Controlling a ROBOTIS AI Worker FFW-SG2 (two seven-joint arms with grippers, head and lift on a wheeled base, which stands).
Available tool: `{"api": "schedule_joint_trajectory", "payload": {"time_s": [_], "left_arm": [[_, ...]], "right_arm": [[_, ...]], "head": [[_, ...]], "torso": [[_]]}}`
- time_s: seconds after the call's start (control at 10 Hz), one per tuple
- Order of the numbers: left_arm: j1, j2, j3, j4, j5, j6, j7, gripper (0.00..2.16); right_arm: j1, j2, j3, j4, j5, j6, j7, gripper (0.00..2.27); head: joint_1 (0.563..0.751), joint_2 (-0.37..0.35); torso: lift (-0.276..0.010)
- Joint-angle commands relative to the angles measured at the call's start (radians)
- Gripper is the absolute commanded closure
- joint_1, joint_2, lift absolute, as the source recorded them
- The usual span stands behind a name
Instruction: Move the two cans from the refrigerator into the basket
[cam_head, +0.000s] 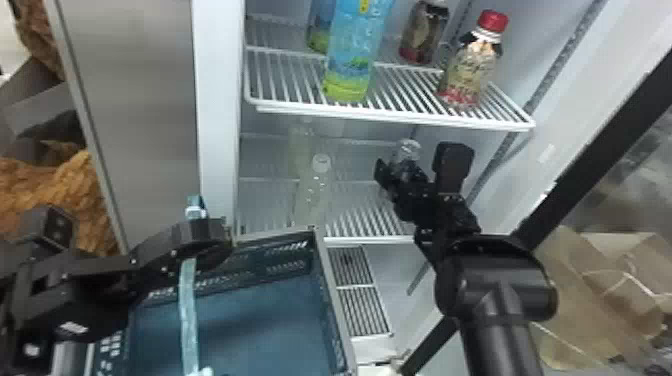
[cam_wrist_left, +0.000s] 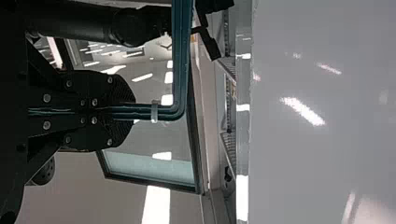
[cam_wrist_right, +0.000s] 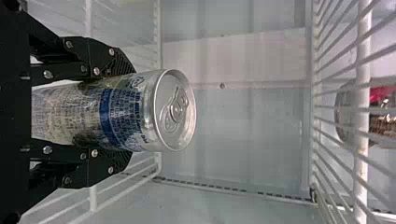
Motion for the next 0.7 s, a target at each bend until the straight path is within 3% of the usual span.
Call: {"api": "schedule_joint_trajectory", "payload": {"time_s": [0.0, 0.3, 0.6], "left_arm": [[0.0, 0.0, 0.0, 0.0, 0.0, 0.001, 0.0, 1.2], [0.005, 0.0, 0.0, 0.0, 0.0, 0.001, 0.0, 1.2], [0.01, -0.002, 0.002, 0.0, 0.0, 0.001, 0.0, 1.2]], "right_arm": [[0.05, -0.01, 0.008, -0.079, -0.036, 0.032, -0.001, 1.25], [0.167, -0.026, 0.002, -0.248, -0.092, 0.093, -0.001, 1.25], [0.271, -0.038, -0.01, -0.405, -0.13, 0.17, -0.001, 1.25]], "head": [[0.683, -0.301], [0.695, -0.294], [0.695, -0.296]], "torso": [[-0.218], [-0.218], [-0.218]]}}
